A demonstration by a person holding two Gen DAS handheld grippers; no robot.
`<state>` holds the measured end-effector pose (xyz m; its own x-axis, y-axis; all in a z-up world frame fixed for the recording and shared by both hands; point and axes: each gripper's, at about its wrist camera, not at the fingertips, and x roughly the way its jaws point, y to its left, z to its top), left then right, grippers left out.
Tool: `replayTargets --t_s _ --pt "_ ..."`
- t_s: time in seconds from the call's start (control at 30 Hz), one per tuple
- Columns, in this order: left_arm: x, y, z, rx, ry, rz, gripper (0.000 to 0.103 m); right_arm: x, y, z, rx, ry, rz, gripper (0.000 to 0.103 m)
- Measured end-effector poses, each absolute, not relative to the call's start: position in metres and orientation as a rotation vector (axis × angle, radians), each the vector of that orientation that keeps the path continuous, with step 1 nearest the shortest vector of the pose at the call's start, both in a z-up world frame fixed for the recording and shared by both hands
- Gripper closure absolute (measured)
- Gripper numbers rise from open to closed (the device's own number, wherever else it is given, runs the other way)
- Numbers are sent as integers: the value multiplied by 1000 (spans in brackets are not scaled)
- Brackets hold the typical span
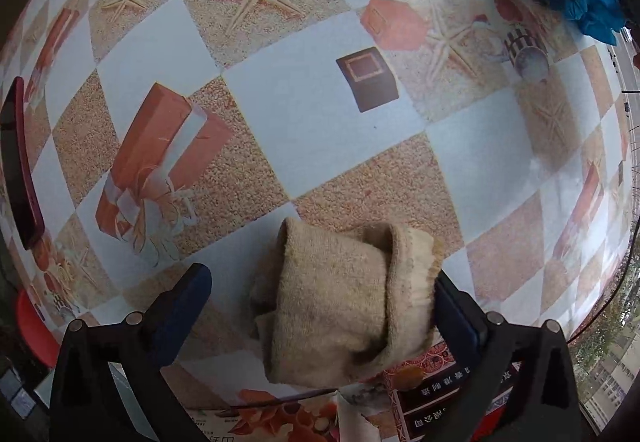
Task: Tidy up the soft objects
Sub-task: 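Grasp the beige knit glove with the left gripper while the right gripper grasps the blue cloth, then carry the beige glove and blue cloth to the box, lowering the glove inside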
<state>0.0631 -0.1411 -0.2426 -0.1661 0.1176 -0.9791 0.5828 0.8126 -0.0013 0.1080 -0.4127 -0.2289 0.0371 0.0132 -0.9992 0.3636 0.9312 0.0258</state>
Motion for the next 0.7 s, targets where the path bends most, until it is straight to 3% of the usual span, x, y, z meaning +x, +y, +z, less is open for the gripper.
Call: replayTargets --t_s 0.03,0.07,0.13,0.17,0.2,0.27,0.33,0.7 --pt "59 -148 -242 551 1702 -457 4 107 -413 -227 316 1510 -263 0" --pt "57 -151 -239 559 1686 -470 11 107 -415 -226 327 1500 -256 7" --pt "48 -161 -231 591 1647 -506 27 102 -416 -218 301 1488 -275 31" --pt "44 -165 -228 604 1633 -526 41 99 -417 -215 297 1484 -278 49" --pt "41 -167 -225 611 1627 -542 54 97 -419 -212 312 1479 -273 58" --pt "39 -170 -220 597 1622 -554 65 91 -425 -209 364 1476 -267 64" --pt "52 -167 -203 571 1604 -539 68 81 -428 -203 435 1459 -244 64" --pt "34 -112 -124 493 1444 -441 68 -15 -366 -141 531 1401 -121 64"
